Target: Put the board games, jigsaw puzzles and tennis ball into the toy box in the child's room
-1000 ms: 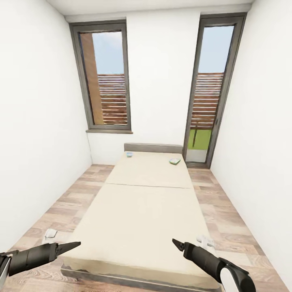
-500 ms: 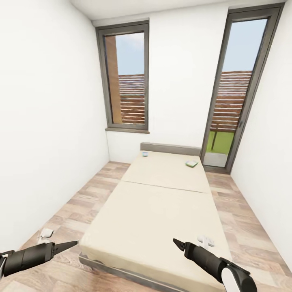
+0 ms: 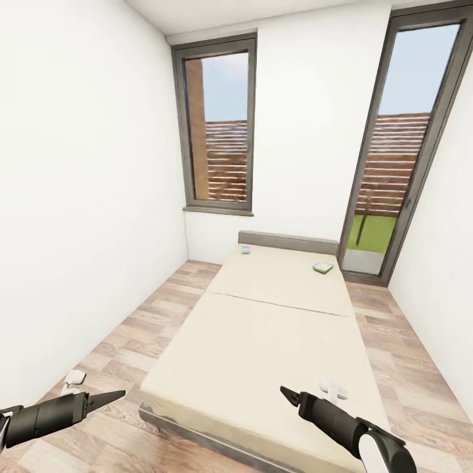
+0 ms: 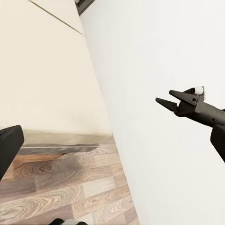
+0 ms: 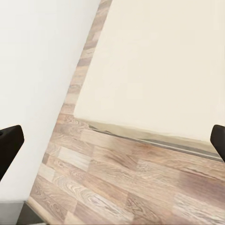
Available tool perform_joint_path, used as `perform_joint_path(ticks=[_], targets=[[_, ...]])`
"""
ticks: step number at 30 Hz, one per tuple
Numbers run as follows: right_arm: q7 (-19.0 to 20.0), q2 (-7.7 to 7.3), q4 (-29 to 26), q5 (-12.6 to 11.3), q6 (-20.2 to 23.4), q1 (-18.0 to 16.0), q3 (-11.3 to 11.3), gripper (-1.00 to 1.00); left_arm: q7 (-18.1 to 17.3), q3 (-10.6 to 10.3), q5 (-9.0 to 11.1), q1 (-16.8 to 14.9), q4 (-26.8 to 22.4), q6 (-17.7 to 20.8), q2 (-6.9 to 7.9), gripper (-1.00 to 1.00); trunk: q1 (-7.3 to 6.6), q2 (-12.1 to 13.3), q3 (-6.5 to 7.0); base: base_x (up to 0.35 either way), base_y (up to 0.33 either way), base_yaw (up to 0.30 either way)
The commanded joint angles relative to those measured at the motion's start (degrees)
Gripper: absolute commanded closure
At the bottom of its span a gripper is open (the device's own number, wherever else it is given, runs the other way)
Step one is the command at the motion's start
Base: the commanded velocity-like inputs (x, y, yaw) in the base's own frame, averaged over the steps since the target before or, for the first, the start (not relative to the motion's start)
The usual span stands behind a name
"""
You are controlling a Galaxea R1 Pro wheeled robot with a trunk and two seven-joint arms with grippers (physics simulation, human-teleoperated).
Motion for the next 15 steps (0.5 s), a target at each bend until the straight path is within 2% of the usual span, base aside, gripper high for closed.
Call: perform_joint_path(ticks=[1,15], targets=[[0.29,0.07,-0.03,0.02,0.36,-0.03,-0.15,-1.00,-0.20,0.01,0.01,-0.02,0.01,0.61,0.01,-1.00,0.02,-0.04,-0.02,0.000,0.000,0.014],[0.27,0.14,-0.06,0.02,0.00,0.04,-0.03,-1.00,-0.17,0.01,0.03,-0.05,0.01,0.56,-0.02,-1.00,0.02,-0.04,0.09,0.000,0.000,0.023]])
